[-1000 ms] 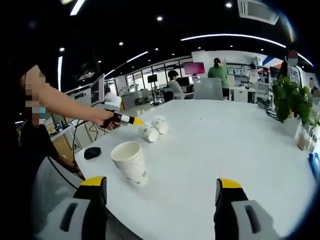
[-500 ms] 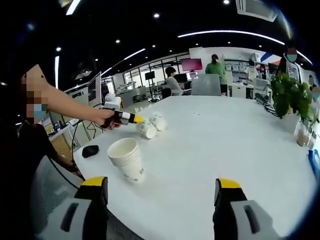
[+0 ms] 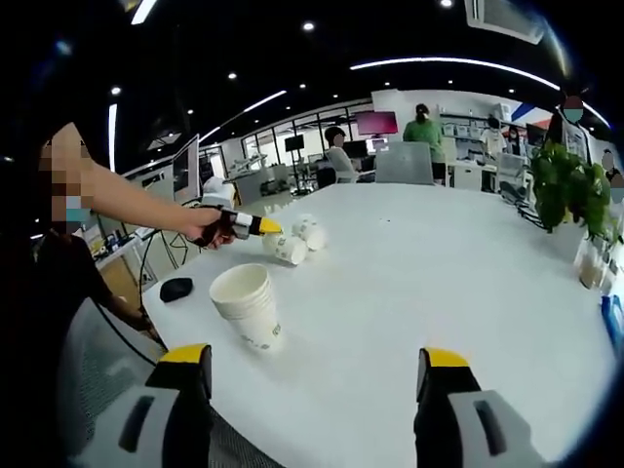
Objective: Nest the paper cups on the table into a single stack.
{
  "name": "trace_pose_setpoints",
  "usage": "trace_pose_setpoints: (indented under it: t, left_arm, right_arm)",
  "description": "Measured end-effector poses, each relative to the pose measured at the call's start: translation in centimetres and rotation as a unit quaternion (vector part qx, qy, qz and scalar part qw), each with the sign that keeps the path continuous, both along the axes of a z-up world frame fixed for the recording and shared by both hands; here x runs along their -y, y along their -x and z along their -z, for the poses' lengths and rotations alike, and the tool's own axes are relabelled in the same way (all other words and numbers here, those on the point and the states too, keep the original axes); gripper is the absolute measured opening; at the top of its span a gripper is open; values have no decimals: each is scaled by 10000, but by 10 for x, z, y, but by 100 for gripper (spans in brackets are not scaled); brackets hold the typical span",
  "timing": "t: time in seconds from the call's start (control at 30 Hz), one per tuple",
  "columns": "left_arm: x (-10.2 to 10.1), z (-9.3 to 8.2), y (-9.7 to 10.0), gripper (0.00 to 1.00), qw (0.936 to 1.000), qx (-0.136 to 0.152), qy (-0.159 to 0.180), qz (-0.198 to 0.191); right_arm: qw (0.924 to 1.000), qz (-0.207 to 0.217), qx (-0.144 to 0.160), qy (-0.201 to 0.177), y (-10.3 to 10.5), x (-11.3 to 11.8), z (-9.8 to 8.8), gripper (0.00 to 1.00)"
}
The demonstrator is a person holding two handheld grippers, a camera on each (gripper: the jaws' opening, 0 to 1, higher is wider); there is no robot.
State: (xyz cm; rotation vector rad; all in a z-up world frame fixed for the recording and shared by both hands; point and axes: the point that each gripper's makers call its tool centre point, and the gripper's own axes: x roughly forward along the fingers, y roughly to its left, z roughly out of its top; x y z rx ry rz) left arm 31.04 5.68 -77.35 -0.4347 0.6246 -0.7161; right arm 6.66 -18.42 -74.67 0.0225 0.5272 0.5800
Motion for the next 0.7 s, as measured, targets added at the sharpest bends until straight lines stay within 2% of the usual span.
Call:
trace_pose_setpoints:
  t: [0.13, 0.2, 0.33, 0.5, 0.7]
  left_arm:
    - [6, -14, 3, 0, 9999, 131, -29, -8]
    - [7, -18, 3, 0, 9995, 242, -187, 26]
    - [11, -28, 8, 0, 9992, 330, -209, 112]
    - [12, -34, 10, 0, 9990, 376, -208, 123]
    - [17, -43, 22, 0, 9984, 440, -295, 207]
  right_arm:
    - [10000, -10, 47, 3, 0, 0, -2, 87]
    - [10000, -18, 62, 1, 0, -1, -2, 87]
    - [9999, -41, 105, -6, 0, -1, -4, 87]
    - [9999, -41, 162, -7, 0, -1, -6, 88]
    - [9997, -92, 243, 0, 0, -2, -9, 88]
